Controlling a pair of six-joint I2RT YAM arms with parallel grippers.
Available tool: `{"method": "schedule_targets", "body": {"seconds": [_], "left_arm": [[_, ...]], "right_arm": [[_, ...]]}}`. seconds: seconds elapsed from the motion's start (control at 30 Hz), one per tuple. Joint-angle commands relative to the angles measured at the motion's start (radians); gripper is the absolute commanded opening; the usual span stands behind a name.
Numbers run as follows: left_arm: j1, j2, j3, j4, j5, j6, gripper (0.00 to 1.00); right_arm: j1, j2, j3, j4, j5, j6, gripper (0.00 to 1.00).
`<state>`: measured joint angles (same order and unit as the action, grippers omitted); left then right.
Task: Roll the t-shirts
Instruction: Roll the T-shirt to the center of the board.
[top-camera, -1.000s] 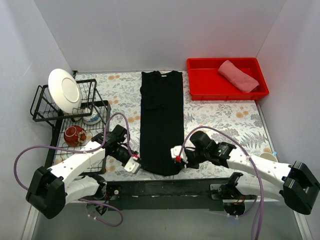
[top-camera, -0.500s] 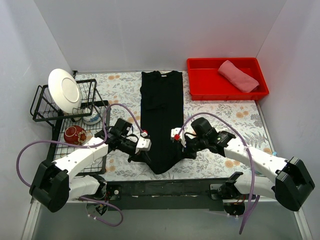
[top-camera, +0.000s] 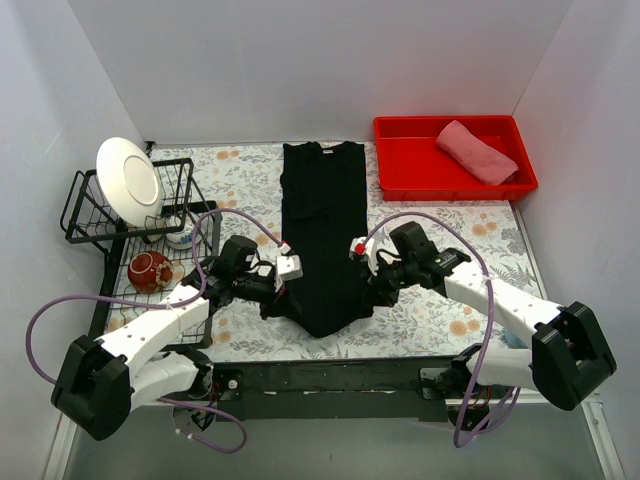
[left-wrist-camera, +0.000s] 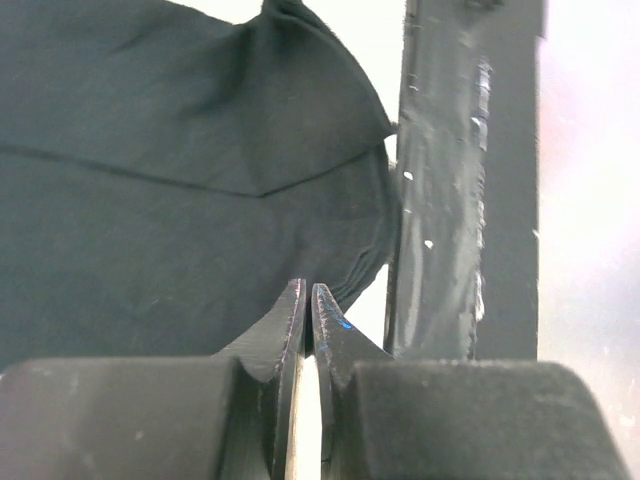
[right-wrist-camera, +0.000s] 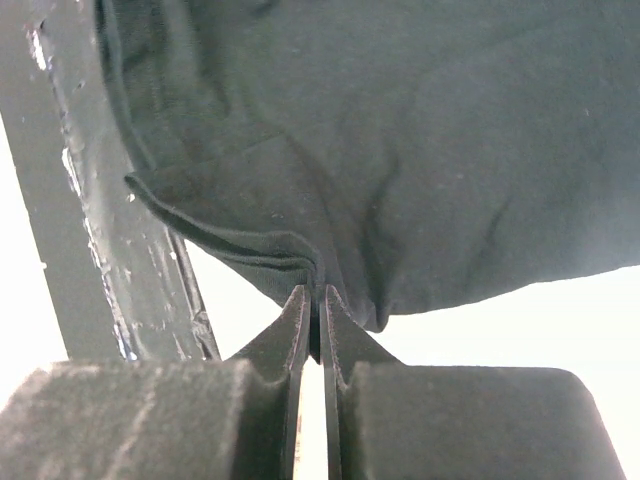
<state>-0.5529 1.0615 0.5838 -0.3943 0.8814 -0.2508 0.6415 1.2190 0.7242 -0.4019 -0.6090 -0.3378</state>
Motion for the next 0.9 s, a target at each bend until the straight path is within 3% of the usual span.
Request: {"method": "schedule_targets", "body": {"seconds": [0.0,0.87], "left_arm": [[0.03,0.005,-0.002,0.094,-0.088,-0.157,0.0],[0.113,0.114,-0.03,0.205,-0.323,-0.263,0.0]], "right_arm": [[-0.045,0.028,0.046,0.012,-0.028,0.062,0.01],[-0.094,0.24,0.136,0.072,-0.028,0.019,0.01]]}}
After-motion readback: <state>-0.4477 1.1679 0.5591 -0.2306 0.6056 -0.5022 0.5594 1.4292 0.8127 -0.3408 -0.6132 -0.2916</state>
